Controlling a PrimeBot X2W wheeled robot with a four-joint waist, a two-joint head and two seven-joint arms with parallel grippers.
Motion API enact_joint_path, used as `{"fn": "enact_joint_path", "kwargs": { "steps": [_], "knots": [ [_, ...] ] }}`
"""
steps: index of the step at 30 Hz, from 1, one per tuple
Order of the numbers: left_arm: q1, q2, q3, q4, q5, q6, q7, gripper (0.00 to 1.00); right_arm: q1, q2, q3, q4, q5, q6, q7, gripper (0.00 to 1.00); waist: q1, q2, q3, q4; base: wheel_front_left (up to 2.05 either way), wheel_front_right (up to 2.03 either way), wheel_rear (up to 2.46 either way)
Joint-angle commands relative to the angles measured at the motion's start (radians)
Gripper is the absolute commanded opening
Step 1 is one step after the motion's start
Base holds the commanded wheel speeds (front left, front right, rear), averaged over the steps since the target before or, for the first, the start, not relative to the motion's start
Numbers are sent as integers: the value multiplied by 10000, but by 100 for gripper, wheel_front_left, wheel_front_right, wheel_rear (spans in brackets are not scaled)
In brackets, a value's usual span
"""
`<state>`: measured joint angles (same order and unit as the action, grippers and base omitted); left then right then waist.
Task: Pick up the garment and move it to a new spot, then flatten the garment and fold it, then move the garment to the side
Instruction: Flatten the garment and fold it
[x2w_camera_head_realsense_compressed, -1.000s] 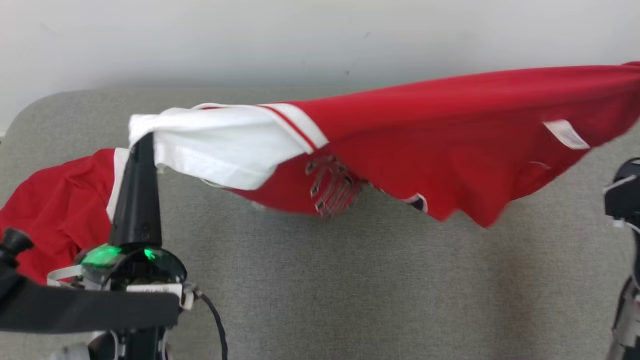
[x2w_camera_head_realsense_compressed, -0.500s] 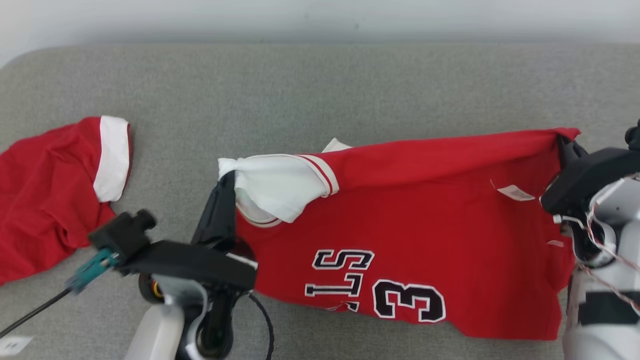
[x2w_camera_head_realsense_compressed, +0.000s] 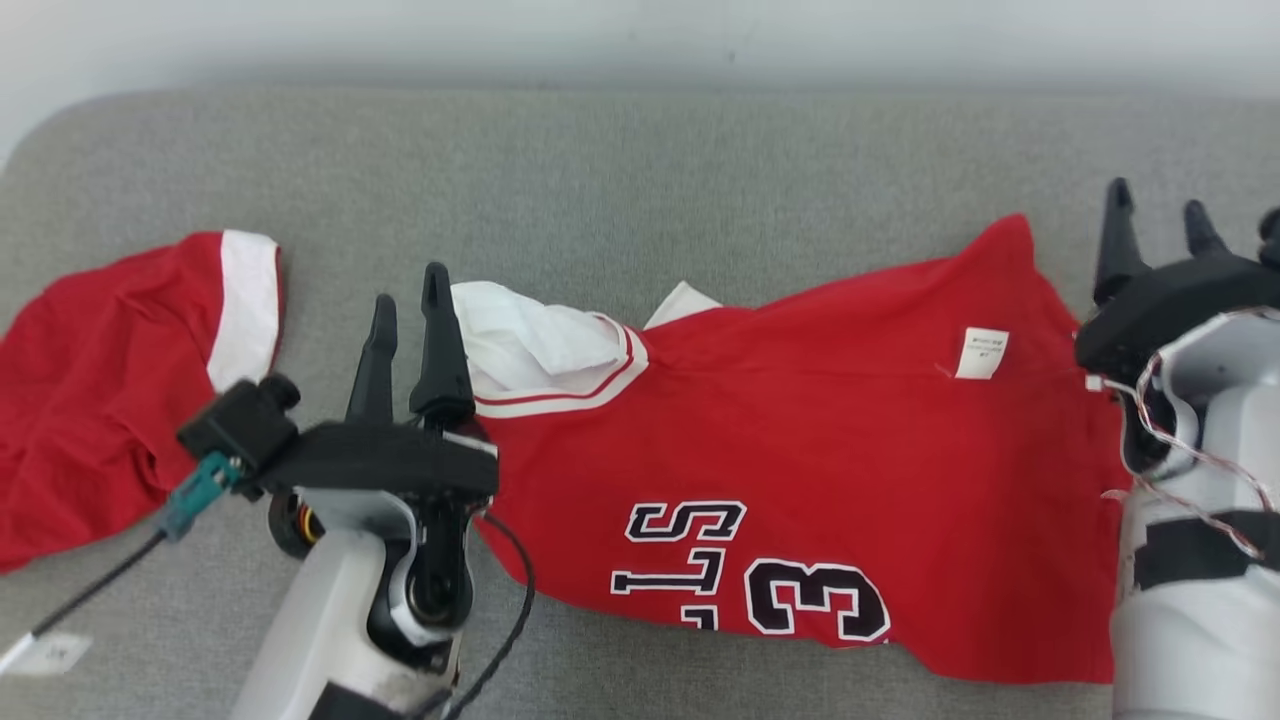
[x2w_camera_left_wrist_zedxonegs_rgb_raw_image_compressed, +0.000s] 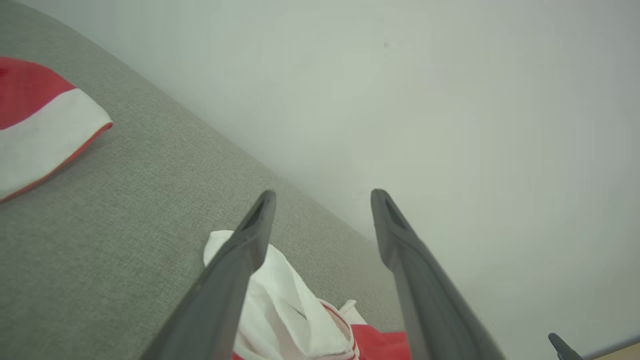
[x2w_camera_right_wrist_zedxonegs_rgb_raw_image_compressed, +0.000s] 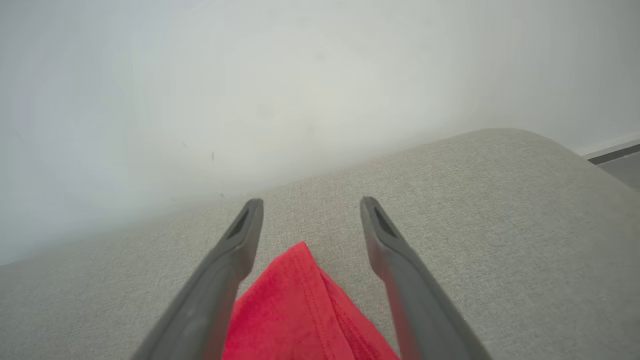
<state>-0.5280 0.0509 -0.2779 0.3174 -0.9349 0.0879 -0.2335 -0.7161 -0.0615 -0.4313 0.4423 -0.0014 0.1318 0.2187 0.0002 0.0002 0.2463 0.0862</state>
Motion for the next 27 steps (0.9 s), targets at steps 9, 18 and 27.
{"fn": "enact_joint_path", "kwargs": {
  "steps": [9, 18, 27],
  "knots": [
    [2610, 1069, 12, -1455, 1308, 499, -264, 100, 3229, 101, 65, -2889, 439, -23, -1005, 100, -2, -2, -1544, -5, 0, 0, 0],
    [4653, 2059, -302, -2122, 3274, 1513, -321, 100, 6437, 115, 1094, -3626, 1654, -23, -2179, 100, -2, -2, -2382, -162, 0, 0, 0],
    [5632, 2139, -365, -2161, 4777, 1636, -321, 100, 7914, 111, 2569, -3061, 1590, -24, -3846, 100, -2, -2, -2698, -353, 0, 0, 0]
  ]
}}
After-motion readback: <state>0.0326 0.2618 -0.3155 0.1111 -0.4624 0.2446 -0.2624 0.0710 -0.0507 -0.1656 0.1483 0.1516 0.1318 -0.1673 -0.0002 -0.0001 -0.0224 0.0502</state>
